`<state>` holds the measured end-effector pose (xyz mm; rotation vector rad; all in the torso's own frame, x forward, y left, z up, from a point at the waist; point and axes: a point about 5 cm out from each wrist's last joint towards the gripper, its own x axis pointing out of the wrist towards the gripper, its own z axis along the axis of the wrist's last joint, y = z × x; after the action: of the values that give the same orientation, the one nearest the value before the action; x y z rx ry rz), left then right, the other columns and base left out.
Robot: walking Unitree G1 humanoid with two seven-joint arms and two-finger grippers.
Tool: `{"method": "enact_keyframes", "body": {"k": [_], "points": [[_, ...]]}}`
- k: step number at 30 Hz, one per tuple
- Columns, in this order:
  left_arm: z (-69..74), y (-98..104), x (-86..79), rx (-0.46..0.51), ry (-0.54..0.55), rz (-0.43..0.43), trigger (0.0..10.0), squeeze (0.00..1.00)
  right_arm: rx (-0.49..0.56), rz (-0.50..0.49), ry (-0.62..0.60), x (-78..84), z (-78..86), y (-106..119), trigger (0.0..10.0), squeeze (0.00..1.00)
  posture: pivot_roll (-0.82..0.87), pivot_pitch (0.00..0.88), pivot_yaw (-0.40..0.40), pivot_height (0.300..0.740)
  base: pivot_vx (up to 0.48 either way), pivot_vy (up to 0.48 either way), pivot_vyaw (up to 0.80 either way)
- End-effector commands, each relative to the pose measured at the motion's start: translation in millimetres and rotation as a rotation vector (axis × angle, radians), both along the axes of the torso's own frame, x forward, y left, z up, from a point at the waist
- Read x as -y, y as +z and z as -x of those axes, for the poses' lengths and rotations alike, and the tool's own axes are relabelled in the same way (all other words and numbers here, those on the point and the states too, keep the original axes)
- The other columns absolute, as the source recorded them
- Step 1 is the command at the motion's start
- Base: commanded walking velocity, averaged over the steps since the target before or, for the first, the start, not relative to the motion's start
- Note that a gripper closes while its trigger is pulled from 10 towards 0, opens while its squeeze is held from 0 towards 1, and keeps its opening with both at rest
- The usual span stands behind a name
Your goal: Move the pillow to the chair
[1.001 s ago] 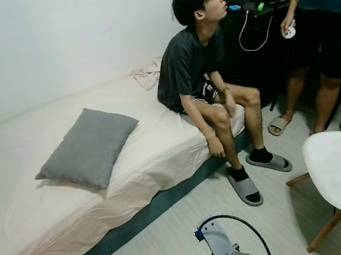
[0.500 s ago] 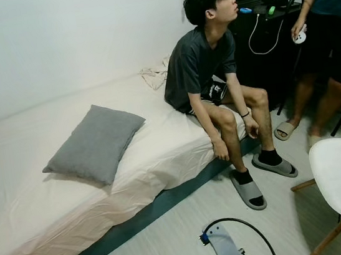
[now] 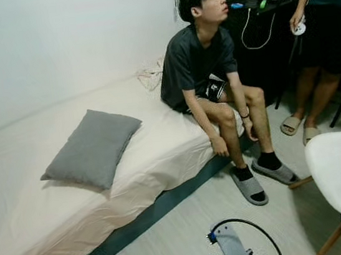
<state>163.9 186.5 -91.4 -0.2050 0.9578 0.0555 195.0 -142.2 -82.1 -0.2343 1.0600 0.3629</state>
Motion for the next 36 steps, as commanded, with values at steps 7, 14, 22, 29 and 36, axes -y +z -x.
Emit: {"method": "enact_keyframes", "body": {"k": [7,14,22,29,36], "points": [[12.4,-4.0,-6.0,-0.009,0.1,0.008,10.0,0.0,-0.003,0.001,0.131,-18.4,3.0,-1.0,10.0,0.0,0.06,0.0,-0.101,0.74,0.0,0.0,0.0],[33.0,-6.9,-32.9,-0.034,0.272,0.006,10.0,0.0,0.014,0.028,0.106,-8.3,-1.0,0.6,10.0,0.0,0.04,0.0,-0.078,0.74,0.0,0.0,0.0],[29.3,-9.6,-7.5,-0.03,0.194,0.037,10.0,0.0,0.018,0.03,0.106,-7.4,-3.3,1.8,10.0,0.0,0.05,0.0,-0.09,0.74,0.0,0.0,0.0],[25.5,-9.2,1.7,-0.015,0.187,0.057,10.0,0.0,0.011,0.05,0.129,-6.0,-1.4,0.8,10.0,0.0,0.05,0.0,-0.102,0.74,0.0,0.0,0.0],[30.2,-10.8,5.1,-0.019,0.158,0.07,10.0,0.0,0.035,0.058,0.129,-5.7,-6.1,3.2,10.0,0.0,0.06,0.008,-0.12,0.74,0.245,0.0,0.0]]}}
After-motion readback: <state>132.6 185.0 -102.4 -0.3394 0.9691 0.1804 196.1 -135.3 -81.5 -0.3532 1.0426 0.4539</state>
